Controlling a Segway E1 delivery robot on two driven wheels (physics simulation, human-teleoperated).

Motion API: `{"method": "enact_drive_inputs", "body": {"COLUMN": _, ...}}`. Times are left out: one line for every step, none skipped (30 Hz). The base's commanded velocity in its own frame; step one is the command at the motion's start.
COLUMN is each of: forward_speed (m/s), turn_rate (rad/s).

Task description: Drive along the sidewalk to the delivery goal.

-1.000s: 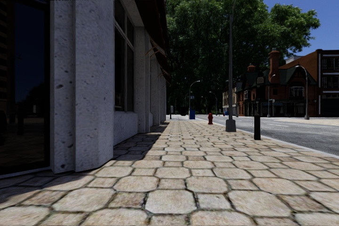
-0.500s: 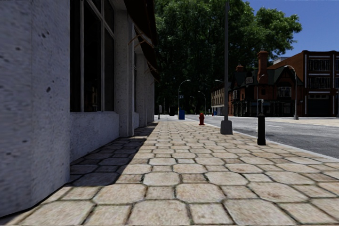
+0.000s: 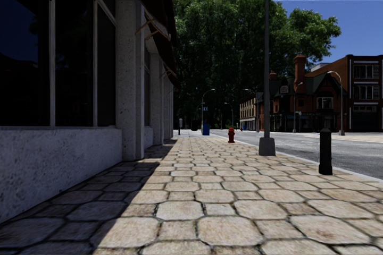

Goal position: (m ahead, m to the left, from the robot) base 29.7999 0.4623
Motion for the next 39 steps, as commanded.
{"method": "enact_drive_inputs", "body": {"forward_speed": 2.0, "turn_rate": 0.0}}
{"method": "enact_drive_inputs", "body": {"forward_speed": 2.0, "turn_rate": 0.0}}
{"method": "enact_drive_inputs", "body": {"forward_speed": 2.0, "turn_rate": 0.0}}
{"method": "enact_drive_inputs", "body": {"forward_speed": 2.0, "turn_rate": 0.0}}
{"method": "enact_drive_inputs", "body": {"forward_speed": 2.0, "turn_rate": 0.0}}
{"method": "enact_drive_inputs", "body": {"forward_speed": 2.0, "turn_rate": 0.0}}
{"method": "enact_drive_inputs", "body": {"forward_speed": 2.0, "turn_rate": 0.0}}
{"method": "enact_drive_inputs", "body": {"forward_speed": 2.0, "turn_rate": 0.0}}
{"method": "enact_drive_inputs", "body": {"forward_speed": 2.0, "turn_rate": 0.0}}
{"method": "enact_drive_inputs", "body": {"forward_speed": 2.0, "turn_rate": 0.0}}
{"method": "enact_drive_inputs", "body": {"forward_speed": 2.0, "turn_rate": 0.0}}
{"method": "enact_drive_inputs", "body": {"forward_speed": 2.0, "turn_rate": 0.0}}
{"method": "enact_drive_inputs", "body": {"forward_speed": 2.0, "turn_rate": 0.0}}
{"method": "enact_drive_inputs", "body": {"forward_speed": 2.0, "turn_rate": 0.0}}
{"method": "enact_drive_inputs", "body": {"forward_speed": 2.0, "turn_rate": 0.0}}
{"method": "enact_drive_inputs", "body": {"forward_speed": 2.0, "turn_rate": 0.0}}
{"method": "enact_drive_inputs", "body": {"forward_speed": 2.0, "turn_rate": 0.0}}
{"method": "enact_drive_inputs", "body": {"forward_speed": 2.0, "turn_rate": 0.0}}
{"method": "enact_drive_inputs", "body": {"forward_speed": 2.0, "turn_rate": 0.0}}
{"method": "enact_drive_inputs", "body": {"forward_speed": 2.0, "turn_rate": 0.0}}
{"method": "enact_drive_inputs", "body": {"forward_speed": 2.0, "turn_rate": 0.0}}
{"method": "enact_drive_inputs", "body": {"forward_speed": 2.0, "turn_rate": 0.0}}
{"method": "enact_drive_inputs", "body": {"forward_speed": 2.0, "turn_rate": 0.0}}
{"method": "enact_drive_inputs", "body": {"forward_speed": 2.0, "turn_rate": 0.0}}
{"method": "enact_drive_inputs", "body": {"forward_speed": 2.0, "turn_rate": 0.0}}
{"method": "enact_drive_inputs", "body": {"forward_speed": 2.0, "turn_rate": 0.0}}
{"method": "enact_drive_inputs", "body": {"forward_speed": 2.0, "turn_rate": 0.0}}
{"method": "enact_drive_inputs", "body": {"forward_speed": 2.0, "turn_rate": 0.0}}
{"method": "enact_drive_inputs", "body": {"forward_speed": 2.0, "turn_rate": 0.0}}
{"method": "enact_drive_inputs", "body": {"forward_speed": 2.0, "turn_rate": 0.0}}
{"method": "enact_drive_inputs", "body": {"forward_speed": 2.0, "turn_rate": 0.0}}
{"method": "enact_drive_inputs", "body": {"forward_speed": 2.0, "turn_rate": 0.0}}
{"method": "enact_drive_inputs", "body": {"forward_speed": 2.0, "turn_rate": 0.0}}
{"method": "enact_drive_inputs", "body": {"forward_speed": 2.0, "turn_rate": 0.0}}
{"method": "enact_drive_inputs", "body": {"forward_speed": 2.0, "turn_rate": 0.0}}
{"method": "enact_drive_inputs", "body": {"forward_speed": 2.0, "turn_rate": 0.0}}
{"method": "enact_drive_inputs", "body": {"forward_speed": 2.0, "turn_rate": 0.0}}
{"method": "enact_drive_inputs", "body": {"forward_speed": 2.0, "turn_rate": 0.0}}
{"method": "enact_drive_inputs", "body": {"forward_speed": 2.0, "turn_rate": 0.0}}
